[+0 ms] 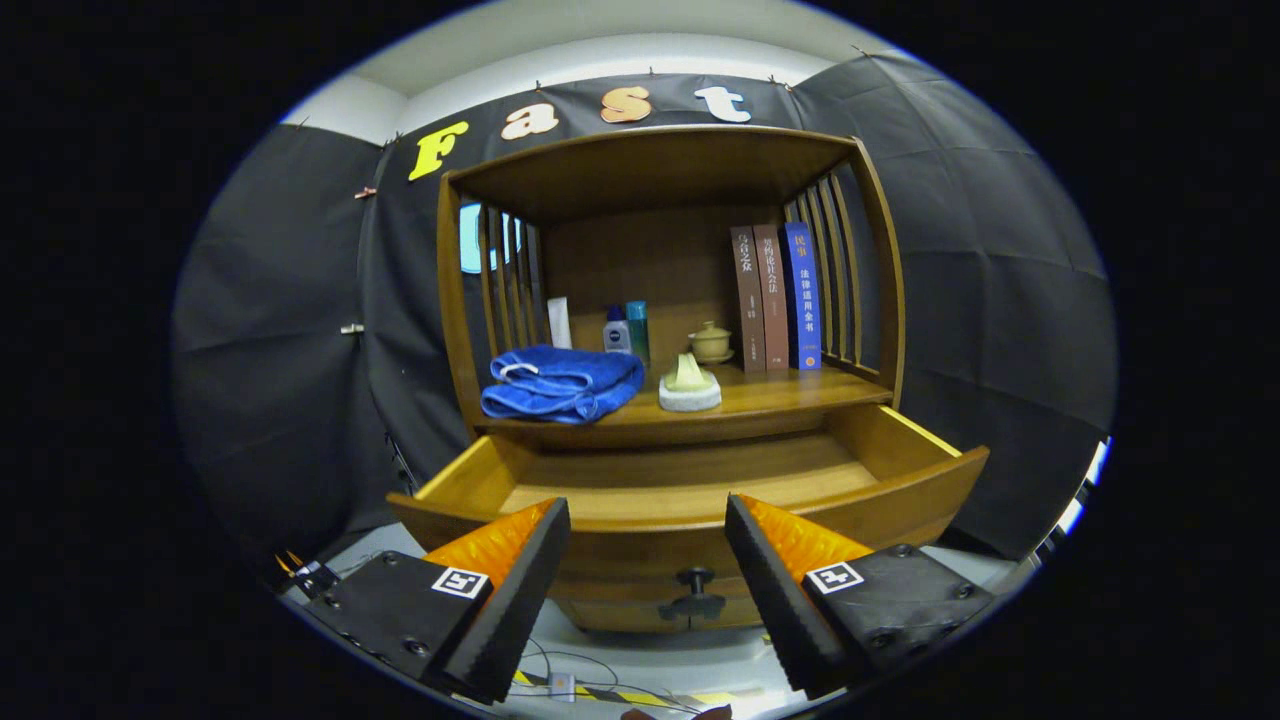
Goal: Pull open the drawer, take out the items inside it, and place them on the countertop above the cabinet.
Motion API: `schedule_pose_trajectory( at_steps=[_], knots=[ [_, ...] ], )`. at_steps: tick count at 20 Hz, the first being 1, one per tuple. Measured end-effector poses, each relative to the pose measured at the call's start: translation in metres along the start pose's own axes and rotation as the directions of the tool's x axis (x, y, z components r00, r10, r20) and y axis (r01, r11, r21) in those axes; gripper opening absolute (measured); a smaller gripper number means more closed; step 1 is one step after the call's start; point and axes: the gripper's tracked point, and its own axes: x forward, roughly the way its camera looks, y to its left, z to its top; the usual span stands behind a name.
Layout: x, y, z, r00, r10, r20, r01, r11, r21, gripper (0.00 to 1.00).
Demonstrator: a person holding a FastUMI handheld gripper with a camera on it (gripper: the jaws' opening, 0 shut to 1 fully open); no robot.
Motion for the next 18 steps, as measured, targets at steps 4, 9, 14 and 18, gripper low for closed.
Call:
schedule_pose_trajectory(
  at_steps=[4, 9, 14, 18],
  knots=[
    [0.004, -0.006, -0.046, 0.999, -0.013, -0.041, 0.013, 1.0, 0.002, 1.0],
    [0.028, -0.033, -0.069, 0.997, -0.058, -0.043, 0.057, 0.998, -0.032, 1.0],
    [0.043, -0.046, -0.075, 0.996, -0.079, -0.049, 0.078, 0.996, -0.033, 1.0],
    [0.05, -0.038, -0.083, 0.997, -0.072, -0.041, 0.068, 0.995, -0.077, 0.99]
  ],
)
